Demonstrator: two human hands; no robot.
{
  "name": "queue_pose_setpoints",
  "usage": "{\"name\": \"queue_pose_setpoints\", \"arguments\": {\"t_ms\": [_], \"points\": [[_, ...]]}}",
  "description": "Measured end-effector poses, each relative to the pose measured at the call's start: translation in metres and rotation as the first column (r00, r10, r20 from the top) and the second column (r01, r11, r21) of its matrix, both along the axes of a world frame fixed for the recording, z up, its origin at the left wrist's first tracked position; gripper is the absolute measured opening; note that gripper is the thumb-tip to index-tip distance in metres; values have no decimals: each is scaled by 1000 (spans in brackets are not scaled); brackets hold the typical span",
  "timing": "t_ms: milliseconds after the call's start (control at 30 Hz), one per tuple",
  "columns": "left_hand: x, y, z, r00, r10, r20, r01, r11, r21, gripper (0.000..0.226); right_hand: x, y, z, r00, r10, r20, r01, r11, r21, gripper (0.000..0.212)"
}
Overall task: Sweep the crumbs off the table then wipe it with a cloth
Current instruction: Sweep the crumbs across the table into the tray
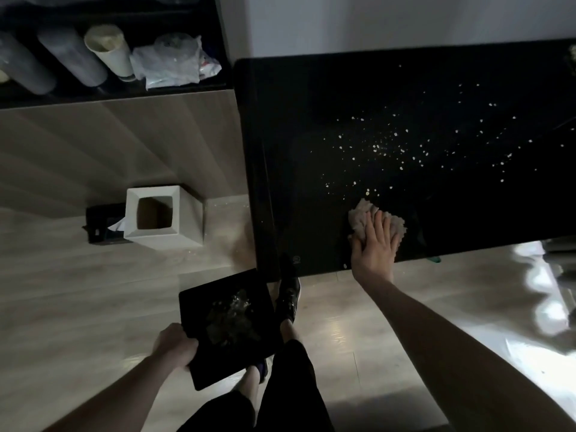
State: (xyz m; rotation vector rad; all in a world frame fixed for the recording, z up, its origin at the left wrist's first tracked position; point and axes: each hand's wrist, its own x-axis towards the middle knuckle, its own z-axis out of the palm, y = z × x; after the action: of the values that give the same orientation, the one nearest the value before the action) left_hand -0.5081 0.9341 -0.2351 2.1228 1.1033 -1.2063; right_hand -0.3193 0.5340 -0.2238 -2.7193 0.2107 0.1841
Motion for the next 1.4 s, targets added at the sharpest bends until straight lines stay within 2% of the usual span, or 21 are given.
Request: {"name": "queue_pose_setpoints", "arguments": {"t_ms": [167,333,400,500,700,800,900,1000,1067,1100,1167,1200,1233,1333,1400], "points": [[-9,-14,-1,998,-69,-11,69,996,-49,15,-13,-2,-2,996,68,56,-72,995,72,63],[-9,-52,16,993,-120,0,119,990,-80,5,-17,-3,1,995,95,30,-99,986,138,60],[-11,-64,13,990,-142,2,141,986,-90,15,-21,-4,3,993,116,3,-115,978,176,60],[-12,-80,4,995,-99,9,99,986,-137,29,-28,-5,3,986,165,-3,-162,969,184,59],[-11,-114,-18,999,-40,5,40,985,-165,36,-37,-17,4,951,309,-17,-300,934,196,63],[-11,-135,-33,1000,23,-15,-25,986,-167,39,-44,-21,14,913,404,-49,-378,887,263,70],[-2,-169,-18,996,90,-2,-89,983,-159,34,-62,-19,24,861,506,-57,-451,809,376,66],[11,-202,9,987,160,25,-155,978,-136,14,-80,-13,46,814,518,-263,-324,780,535,53],[16,-219,16,975,221,19,-217,966,-141,6,-74,-18,65,847,438,-303,-200,789,582,42],[18,-225,22,971,240,20,-235,961,-149,10,-66,-22,76,872,408,-271,-152,752,642,41],[21,-236,25,974,220,58,-208,963,-171,28,-45,-36,96,906,387,-170,-100,586,804,46],[21,-242,26,976,205,77,-189,966,-175,33,-31,-46,102,921,361,-145,-77,534,842,48],[20,-246,27,974,206,91,-189,968,-168,34,-17,-57,106,937,319,-140,-52,524,850,48],[13,-254,14,959,266,101,-249,956,-157,40,33,-86,112,971,197,-138,-5,589,808,35],[7,-255,-5,931,351,102,-330,927,-176,45,67,-98,112,977,196,-88,-57,633,772,34]]}}
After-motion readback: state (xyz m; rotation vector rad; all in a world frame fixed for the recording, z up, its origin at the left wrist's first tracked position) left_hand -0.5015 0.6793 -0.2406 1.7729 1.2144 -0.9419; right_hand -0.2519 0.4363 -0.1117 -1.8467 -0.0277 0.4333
